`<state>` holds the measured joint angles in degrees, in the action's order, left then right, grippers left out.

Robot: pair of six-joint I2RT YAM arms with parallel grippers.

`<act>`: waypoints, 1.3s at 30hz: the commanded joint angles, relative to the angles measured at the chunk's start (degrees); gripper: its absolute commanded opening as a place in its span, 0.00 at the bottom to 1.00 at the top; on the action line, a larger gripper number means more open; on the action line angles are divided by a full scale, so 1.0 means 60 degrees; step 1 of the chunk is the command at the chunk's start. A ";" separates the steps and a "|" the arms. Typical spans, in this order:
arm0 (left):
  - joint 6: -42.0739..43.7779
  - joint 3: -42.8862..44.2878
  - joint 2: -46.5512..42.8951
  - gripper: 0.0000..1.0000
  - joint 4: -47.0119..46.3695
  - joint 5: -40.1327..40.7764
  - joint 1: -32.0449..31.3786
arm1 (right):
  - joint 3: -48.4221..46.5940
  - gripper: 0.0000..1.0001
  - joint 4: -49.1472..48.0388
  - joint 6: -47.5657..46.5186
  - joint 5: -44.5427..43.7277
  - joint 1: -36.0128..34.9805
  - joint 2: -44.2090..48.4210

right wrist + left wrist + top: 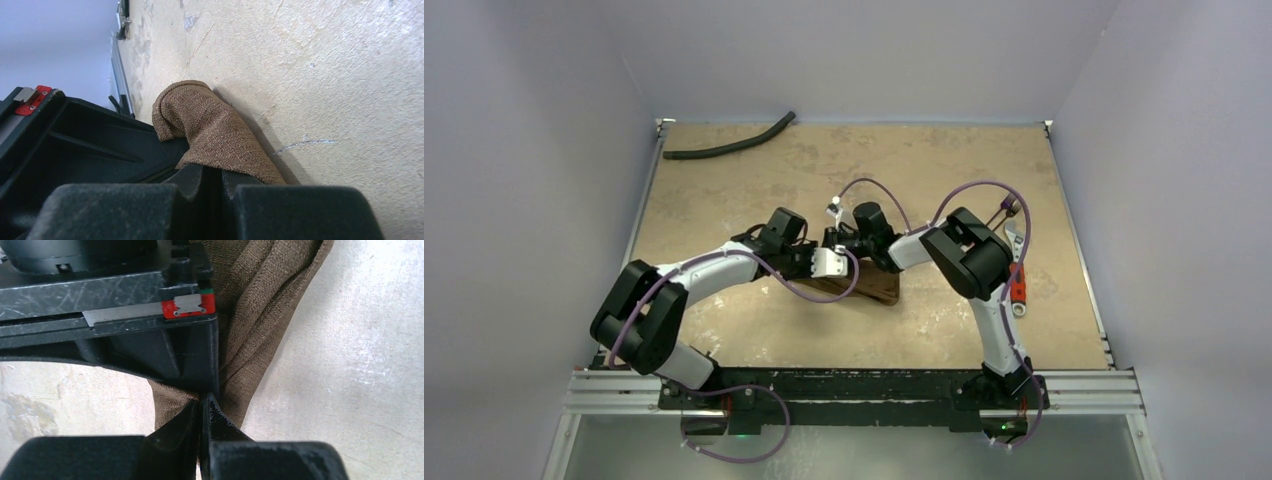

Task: Fold the napkin into a case and place the utensils inside
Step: Insert the utensils into the folded napkin.

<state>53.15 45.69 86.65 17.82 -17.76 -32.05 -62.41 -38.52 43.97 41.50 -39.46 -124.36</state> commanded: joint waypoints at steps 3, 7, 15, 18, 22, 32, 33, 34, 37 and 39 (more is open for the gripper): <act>0.1207 -0.0224 0.1002 0.00 0.0385 0.0257 -0.0229 | 0.0051 0.24 -0.0300 0.0022 0.0723 0.0117 0.0067; 0.1477 -0.0336 0.1102 0.00 0.0428 0.0155 -0.0216 | 0.0637 0.44 -0.0792 0.0268 0.1300 0.0755 0.0936; 0.1709 -0.0433 0.1352 0.00 0.0226 0.0133 -0.0352 | 0.1232 0.65 -0.1306 0.0689 0.2258 0.1279 0.2053; 0.1852 -0.0416 0.1399 0.00 0.0420 0.0170 -0.0371 | 0.2158 0.60 -0.0365 -0.0707 0.1959 0.1795 0.3391; 0.1942 -0.0544 0.1293 0.00 0.0593 -0.0052 -0.0356 | 0.2423 0.71 0.2918 -0.4146 -0.0573 0.2108 0.6143; 0.2364 -0.1275 0.0763 0.00 0.0757 0.0229 0.0107 | 0.3178 0.76 0.5912 -0.7626 -0.2426 0.1766 0.9563; 0.2440 -0.1353 0.0726 0.00 0.0787 0.0302 0.0138 | 0.3127 0.76 0.6159 -0.8011 -0.2502 0.1565 0.9829; 0.2505 -0.1431 0.0691 0.00 0.0791 0.0328 0.0173 | 0.3025 0.77 0.6476 -0.8448 -0.2616 0.1334 1.0005; 0.2529 -0.1534 0.0558 0.00 0.0787 0.0356 0.0278 | 0.2801 0.76 0.7448 -0.9893 -0.3086 0.0521 1.0140; 0.2502 -0.1603 0.0490 0.00 0.0767 0.0415 0.0299 | 0.2782 0.76 0.7712 -1.0449 -0.2779 0.0372 1.0114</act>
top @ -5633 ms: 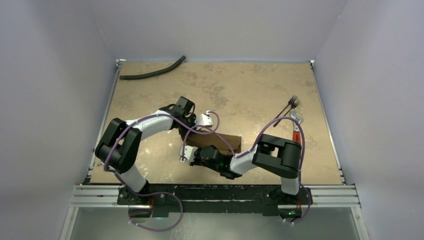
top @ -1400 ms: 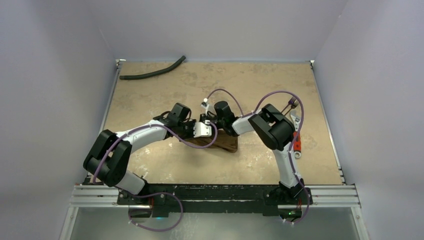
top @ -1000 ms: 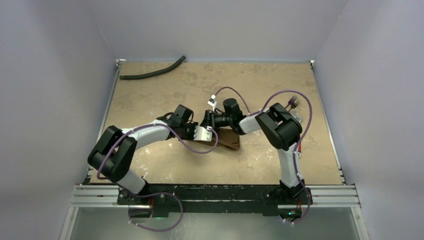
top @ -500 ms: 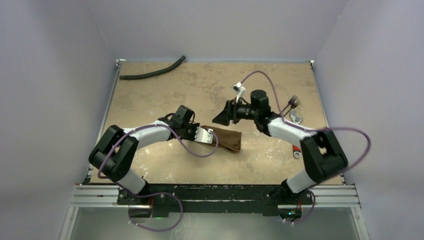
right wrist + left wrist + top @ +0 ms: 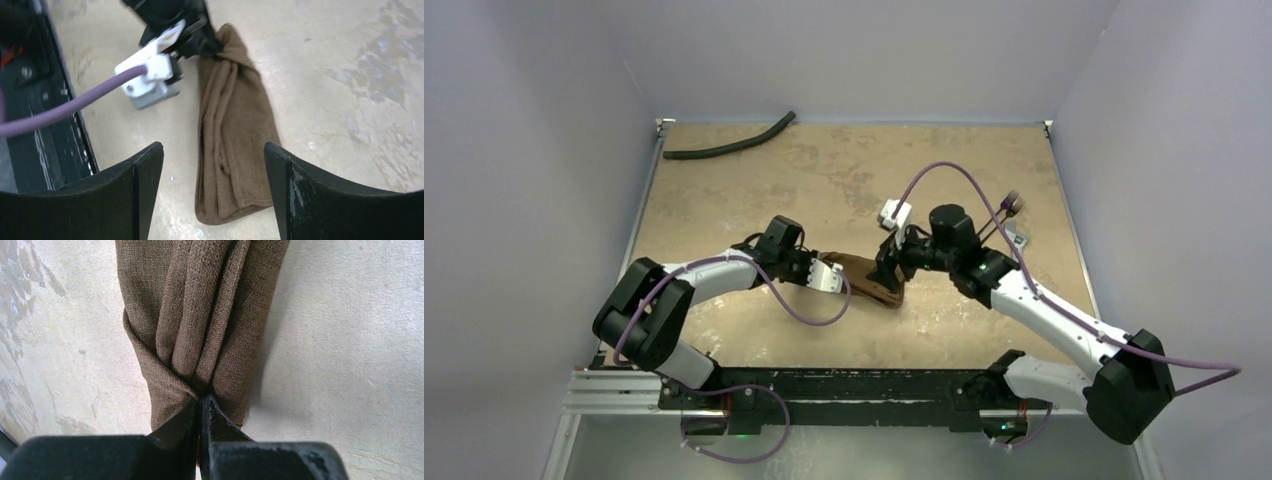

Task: Fold the napkin into a case and place the utensils inside
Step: Insert the utensils into the folded napkin.

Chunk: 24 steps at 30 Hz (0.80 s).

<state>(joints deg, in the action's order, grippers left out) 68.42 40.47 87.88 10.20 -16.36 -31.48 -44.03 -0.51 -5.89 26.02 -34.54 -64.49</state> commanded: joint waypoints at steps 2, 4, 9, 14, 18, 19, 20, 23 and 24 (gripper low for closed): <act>-0.0057 -0.0780 0.0207 0.00 0.2073 0.0238 0.0223 | -0.0621 0.75 0.2052 -0.2694 -0.0373 -0.0641 -0.0199; -0.0080 -0.0816 0.0158 0.00 0.2097 0.0276 0.0248 | -0.0839 0.75 0.2767 -0.3268 -0.1087 -0.0817 -0.0513; -0.0180 -0.0827 0.0169 0.00 0.1974 0.0194 0.0282 | -0.0426 0.75 0.2904 -0.3548 -0.2049 -0.1379 -0.1004; -0.0137 -0.0799 0.0193 0.00 0.2003 0.0218 0.0286 | -0.0105 0.75 0.2269 -0.3716 -0.3042 -0.1805 -0.1910; -0.0076 -0.0762 0.0193 0.00 0.2029 0.0238 0.0300 | 0.0094 0.75 0.1829 -0.3742 -0.3065 -0.1866 -0.2378; -0.0078 -0.0767 0.0193 0.00 0.2004 0.0237 0.0299 | 0.0081 0.75 0.1779 -0.3763 -0.3141 -0.1884 -0.2545; -0.0075 -0.0775 0.0193 0.00 0.1975 0.0238 0.0309 | 0.0019 0.75 0.1790 -0.3788 -0.3175 -0.1931 -0.2748; 0.0050 -0.0821 0.0165 0.00 0.1948 0.0285 0.0311 | 0.0030 0.74 0.1345 -0.3845 -0.3416 -0.2040 -0.3288; 0.0088 -0.0822 0.0140 0.00 0.1941 0.0338 0.0311 | 0.0053 0.71 0.1091 -0.3844 -0.3652 -0.2060 -0.3395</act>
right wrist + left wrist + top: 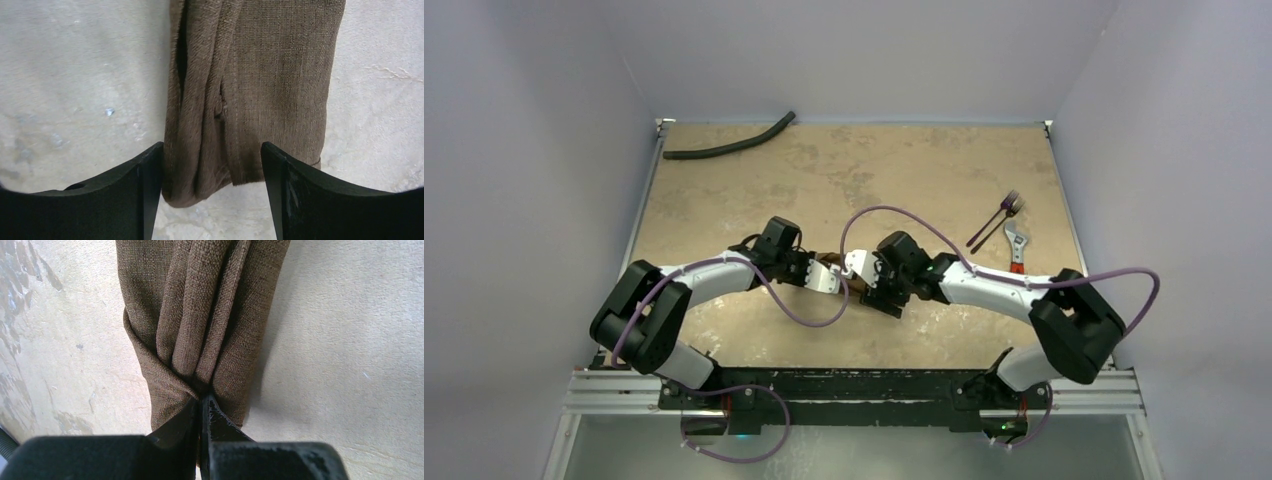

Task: Fold the napkin into a case and place the utensils inside
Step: Insert the utensils into the folded napkin.

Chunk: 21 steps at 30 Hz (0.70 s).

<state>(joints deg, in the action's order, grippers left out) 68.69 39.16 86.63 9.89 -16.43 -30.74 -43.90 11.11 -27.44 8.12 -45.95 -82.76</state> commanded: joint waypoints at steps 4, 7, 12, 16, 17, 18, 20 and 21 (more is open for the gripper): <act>0.0273 -0.0682 0.0210 0.00 0.2043 0.0566 0.0307 | -0.0314 0.39 -0.0858 -0.0099 0.0112 -0.0159 -0.0585; 0.0429 -0.0806 0.0145 0.00 0.1846 0.0915 0.0349 | -0.0812 0.13 -0.0093 -0.0101 0.1500 -0.0039 -0.0638; 0.0453 -0.0594 -0.0084 0.00 0.1694 0.1169 0.0528 | -0.2238 0.03 0.1483 -0.0113 0.3433 0.0573 -0.1372; 0.0457 -0.0327 -0.0395 0.00 0.1869 0.1098 0.0582 | -0.2999 0.00 0.1958 0.0562 0.4407 0.1267 -0.2144; 0.0516 -0.0317 -0.0470 0.00 0.1922 0.1110 0.0593 | -0.3159 0.00 0.2099 0.0674 0.4594 0.1372 -0.2353; 0.0609 -0.0343 -0.0554 0.00 0.1982 0.1150 0.0604 | -0.3253 0.00 0.2146 0.0891 0.4686 0.1451 -0.2584; 0.0713 -0.0435 -0.0709 0.00 0.2045 0.1240 0.0691 | -0.3471 0.00 0.2229 0.1499 0.4851 0.1623 -0.3063; 0.0729 -0.0447 -0.0764 0.00 0.2076 0.1247 0.0763 | -0.3584 0.00 0.2327 0.1620 0.5034 0.1686 -0.3293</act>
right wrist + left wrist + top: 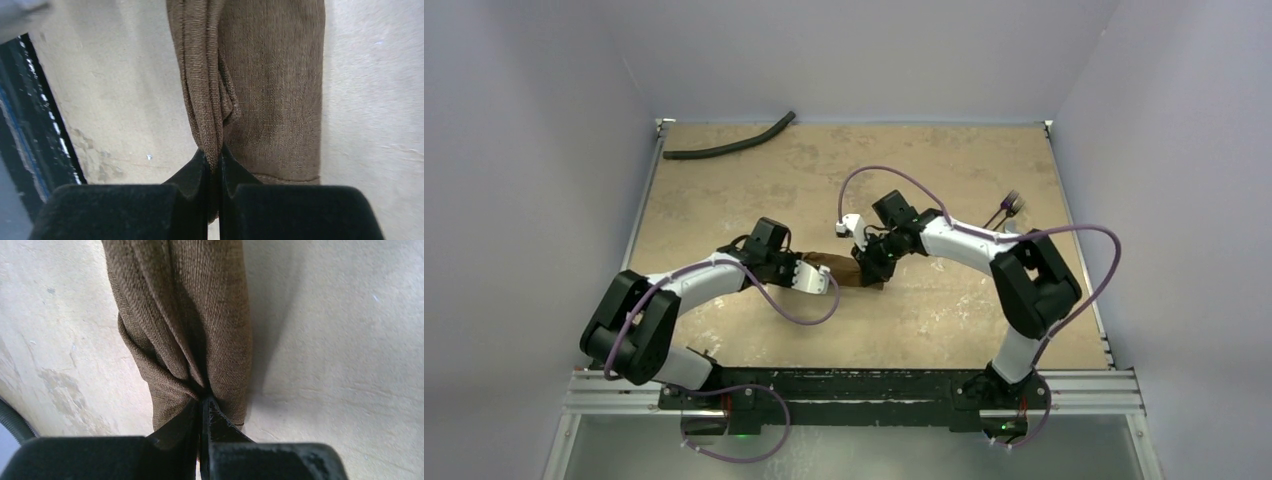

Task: Fold the napkin into a case and place the utensils inside
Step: Insert the utensils into the folded napkin, then pick up the fork from the corner of the board.

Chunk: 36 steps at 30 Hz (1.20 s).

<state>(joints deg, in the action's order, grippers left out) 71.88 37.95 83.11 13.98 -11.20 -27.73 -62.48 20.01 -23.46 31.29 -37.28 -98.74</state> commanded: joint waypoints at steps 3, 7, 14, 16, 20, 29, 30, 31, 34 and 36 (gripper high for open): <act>0.0230 -0.0246 -0.0331 0.00 0.1423 0.0392 0.0493 | -0.0722 0.00 0.0965 0.1013 0.2113 0.0372 -0.1125; 0.0392 -0.0100 -0.0504 0.00 0.1564 0.0162 0.0577 | -0.0959 0.00 0.0960 0.1020 0.3735 0.0736 -0.2016; 0.0989 0.0472 -0.0589 0.00 0.2567 -0.0459 0.0582 | -0.1017 0.00 0.0689 0.1057 0.5062 0.1100 -0.2982; 0.0842 0.0635 -0.0610 0.00 0.2758 -0.0702 0.0549 | -0.1034 0.00 0.0623 0.1178 0.5093 0.1115 -0.3167; -0.0464 0.1112 -0.0550 0.00 0.2277 -0.0783 0.0538 | -0.1089 0.00 0.0539 0.1299 0.5198 0.1115 -0.3254; -0.1620 0.1212 -0.0523 0.06 0.2179 -0.1209 0.0572 | -0.0891 0.00 0.0303 0.1669 0.4750 0.1115 -0.3098; -0.1463 0.1109 -0.0529 0.06 0.2295 -0.1279 0.0525 | -0.0862 0.00 0.0287 0.1721 0.4653 0.1115 -0.3116; -0.1336 0.0990 -0.0523 0.07 0.2387 -0.1311 0.0496 | -0.0842 0.00 0.0253 0.1795 0.4557 0.1115 -0.3121; -0.0998 0.0682 -0.0556 0.12 0.2498 -0.1249 0.0371 | -0.0782 0.00 0.0130 0.1947 0.4492 0.1115 -0.3105; -0.1073 0.0659 -0.0612 0.19 0.2384 -0.1150 0.0343 | -0.0770 0.00 0.0046 0.2037 0.4493 0.1117 -0.3051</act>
<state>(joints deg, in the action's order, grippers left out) 64.73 43.44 80.55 27.03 -16.12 -24.84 -67.88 21.85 -12.91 59.79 -30.52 -118.52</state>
